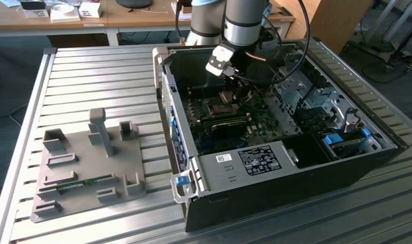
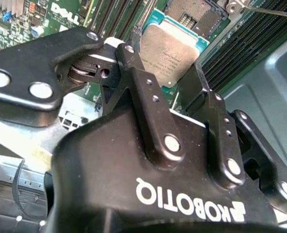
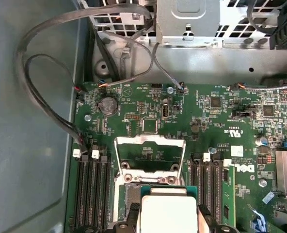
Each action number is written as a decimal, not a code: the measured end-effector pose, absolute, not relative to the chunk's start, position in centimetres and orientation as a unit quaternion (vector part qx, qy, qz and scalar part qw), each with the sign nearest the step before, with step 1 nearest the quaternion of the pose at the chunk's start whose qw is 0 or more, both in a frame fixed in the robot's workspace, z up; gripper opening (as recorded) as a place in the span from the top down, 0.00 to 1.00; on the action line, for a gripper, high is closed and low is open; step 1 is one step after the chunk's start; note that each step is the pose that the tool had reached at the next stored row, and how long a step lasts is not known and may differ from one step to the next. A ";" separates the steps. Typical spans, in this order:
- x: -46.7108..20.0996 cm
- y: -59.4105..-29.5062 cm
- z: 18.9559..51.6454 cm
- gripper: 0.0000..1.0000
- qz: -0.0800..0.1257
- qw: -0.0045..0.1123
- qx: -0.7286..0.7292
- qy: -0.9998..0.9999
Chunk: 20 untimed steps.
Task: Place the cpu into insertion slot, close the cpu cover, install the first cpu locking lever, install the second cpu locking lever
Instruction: 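Place the cpu into insertion slot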
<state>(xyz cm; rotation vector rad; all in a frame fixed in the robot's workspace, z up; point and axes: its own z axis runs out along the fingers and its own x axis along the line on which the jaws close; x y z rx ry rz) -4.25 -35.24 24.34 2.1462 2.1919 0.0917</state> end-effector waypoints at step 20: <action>-4.7 -35.1 24.1 0.46 0.037 0.029 0.712 0.701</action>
